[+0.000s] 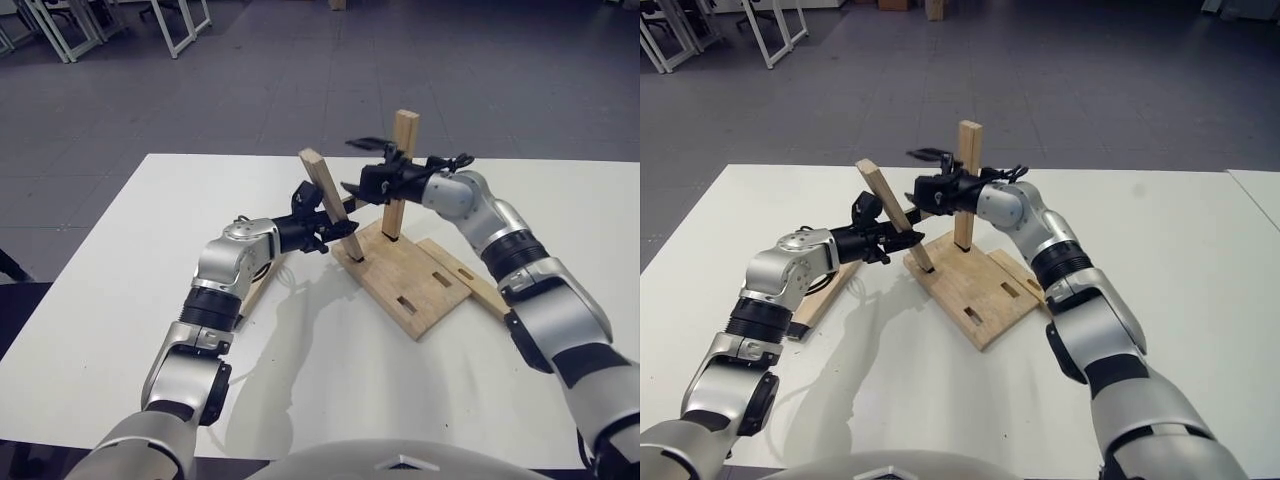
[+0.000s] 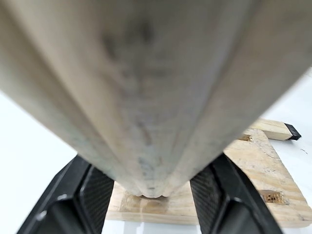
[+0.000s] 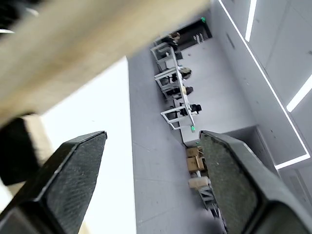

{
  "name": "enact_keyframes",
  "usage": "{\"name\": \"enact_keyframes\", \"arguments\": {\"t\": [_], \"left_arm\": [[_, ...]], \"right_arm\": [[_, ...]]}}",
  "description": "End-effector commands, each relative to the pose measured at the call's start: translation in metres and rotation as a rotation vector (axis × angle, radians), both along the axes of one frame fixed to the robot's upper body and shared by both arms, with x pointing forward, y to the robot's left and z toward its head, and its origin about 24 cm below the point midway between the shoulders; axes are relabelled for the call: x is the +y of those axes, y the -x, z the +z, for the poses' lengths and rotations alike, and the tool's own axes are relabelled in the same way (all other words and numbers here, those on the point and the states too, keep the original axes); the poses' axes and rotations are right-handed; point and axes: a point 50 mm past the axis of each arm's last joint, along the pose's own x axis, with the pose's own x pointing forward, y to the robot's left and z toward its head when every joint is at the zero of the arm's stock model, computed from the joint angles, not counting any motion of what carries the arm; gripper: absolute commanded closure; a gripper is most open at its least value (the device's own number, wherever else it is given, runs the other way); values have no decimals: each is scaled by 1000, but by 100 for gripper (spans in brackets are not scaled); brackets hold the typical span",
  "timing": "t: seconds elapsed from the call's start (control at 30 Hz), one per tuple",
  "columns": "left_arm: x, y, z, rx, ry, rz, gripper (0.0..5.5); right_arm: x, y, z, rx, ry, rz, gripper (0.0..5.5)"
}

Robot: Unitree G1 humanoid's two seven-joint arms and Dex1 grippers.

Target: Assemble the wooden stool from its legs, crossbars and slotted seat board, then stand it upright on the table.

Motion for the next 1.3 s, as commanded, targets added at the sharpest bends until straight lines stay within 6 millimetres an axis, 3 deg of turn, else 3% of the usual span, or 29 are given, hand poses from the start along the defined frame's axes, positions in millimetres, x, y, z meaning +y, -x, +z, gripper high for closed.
{"name": "enact_keyframes", "arguments": {"t": [0.03,0.17,0.23,0.27,0.33,0.4,0.47,0.6,0.8,0.93,1.03,1.1,1.2,1.23,1.3], "left_arm": [[21,11,-42,231,-102,96,346],[22,14,-44,247,-87,92,346],[19,17,-46,252,-87,80,346],[16,18,-46,250,-87,71,346],[7,18,-43,237,-80,49,346],[3,16,-38,218,-70,42,346],[2,16,-37,218,-57,49,346],[0,14,-39,266,-35,28,346],[-1,12,-43,309,-84,-12,346],[-4,14,-46,294,-147,-43,346],[-5,16,-48,273,-208,-53,346],[-6,19,-51,273,-227,-51,346],[-6,24,-56,287,-217,-32,346],[-6,26,-58,293,-208,-23,346],[-5,29,-59,298,-199,-12,346]], "right_arm": [[12,-5,55,-154,-72,-10,200],[20,-9,45,-155,-26,-28,200],[21,-6,6,-44,110,3,200],[17,0,-26,46,213,34,200],[-5,16,-81,221,386,79,200],[-27,22,-98,312,455,74,200],[-33,20,-97,326,453,52,200],[-25,20,-87,272,412,77,200],[-4,-2,3,15,49,-1,200],[4,-11,18,-40,15,-68,200],[5,-10,4,-17,74,-65,200],[-5,-2,-29,113,173,-40,200],[-31,23,-94,372,372,-11,200],[-36,28,-104,414,399,-10,200],[-36,29,-102,421,370,-15,200]]}}
